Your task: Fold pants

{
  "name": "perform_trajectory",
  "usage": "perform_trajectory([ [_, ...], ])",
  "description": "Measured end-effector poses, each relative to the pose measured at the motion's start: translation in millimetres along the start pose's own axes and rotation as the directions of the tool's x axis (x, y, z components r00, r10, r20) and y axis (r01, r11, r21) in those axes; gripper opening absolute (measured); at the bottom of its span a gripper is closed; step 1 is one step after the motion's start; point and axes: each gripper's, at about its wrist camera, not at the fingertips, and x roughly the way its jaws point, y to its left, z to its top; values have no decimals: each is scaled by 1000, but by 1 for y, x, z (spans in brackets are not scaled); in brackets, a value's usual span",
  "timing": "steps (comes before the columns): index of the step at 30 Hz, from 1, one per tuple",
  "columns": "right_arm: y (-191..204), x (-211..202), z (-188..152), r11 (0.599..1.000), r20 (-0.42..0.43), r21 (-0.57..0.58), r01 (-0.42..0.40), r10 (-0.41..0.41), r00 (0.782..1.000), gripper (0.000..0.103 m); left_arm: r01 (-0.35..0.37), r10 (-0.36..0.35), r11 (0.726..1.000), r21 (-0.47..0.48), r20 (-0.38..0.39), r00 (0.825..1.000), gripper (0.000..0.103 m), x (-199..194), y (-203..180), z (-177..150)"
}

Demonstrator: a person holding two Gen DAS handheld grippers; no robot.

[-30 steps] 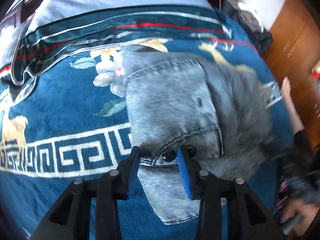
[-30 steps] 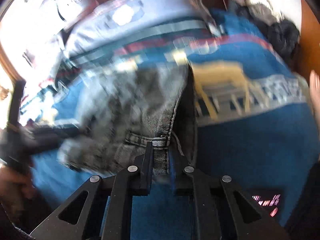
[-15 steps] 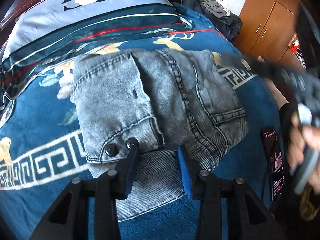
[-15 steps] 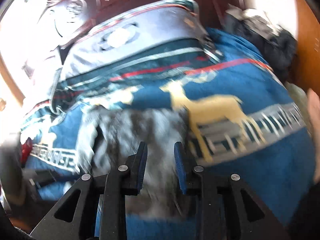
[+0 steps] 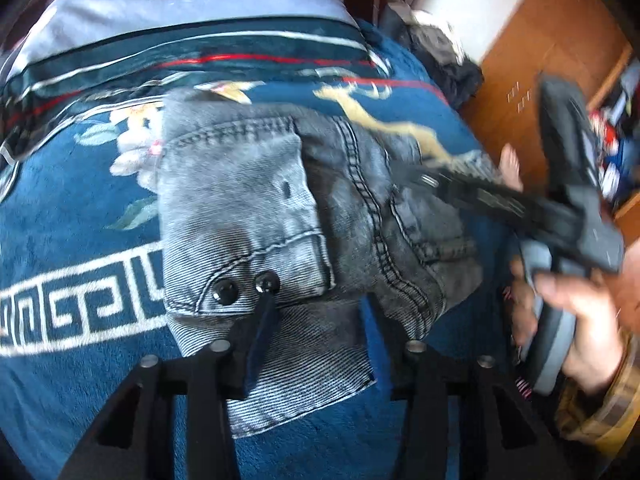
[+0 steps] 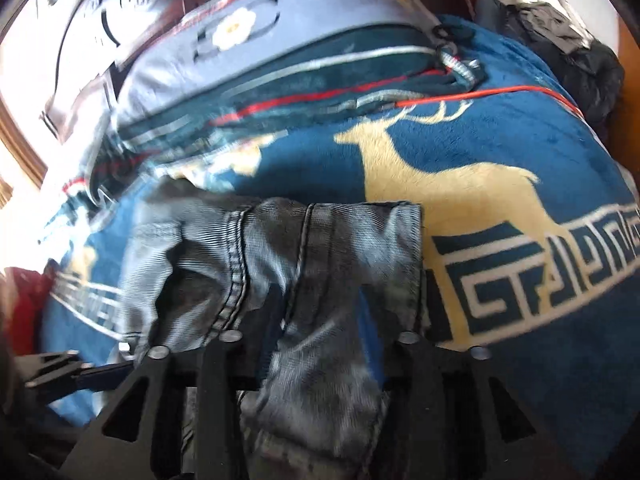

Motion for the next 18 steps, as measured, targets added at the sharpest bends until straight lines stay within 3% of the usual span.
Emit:
perform_trajectory([
  [2, -7, -23, -3, 999, 35, 31, -15, 14, 999, 62, -34, 35, 999, -28, 55, 998, 83, -14, 6, 3],
  [3, -10, -31, -5, 999, 47, 39, -23, 21, 999, 67, -48, 50, 998, -31, 90, 995, 87, -23, 8, 3],
  [7, -19, -46, -14, 997, 57, 69, -41, 37, 998, 79, -107, 113, 993, -56, 112, 987, 91, -36, 21, 10],
  [12, -28, -37, -31, 989, 9, 126, -76, 75, 997, 79, -237, 241, 970, -54, 85, 967, 92, -29, 31, 10],
  [18, -38, -25, -45, 977, -25, 190, -97, 103, 994, 79, -244, 247, 968, -52, 56, 967, 94, -19, 37, 8],
])
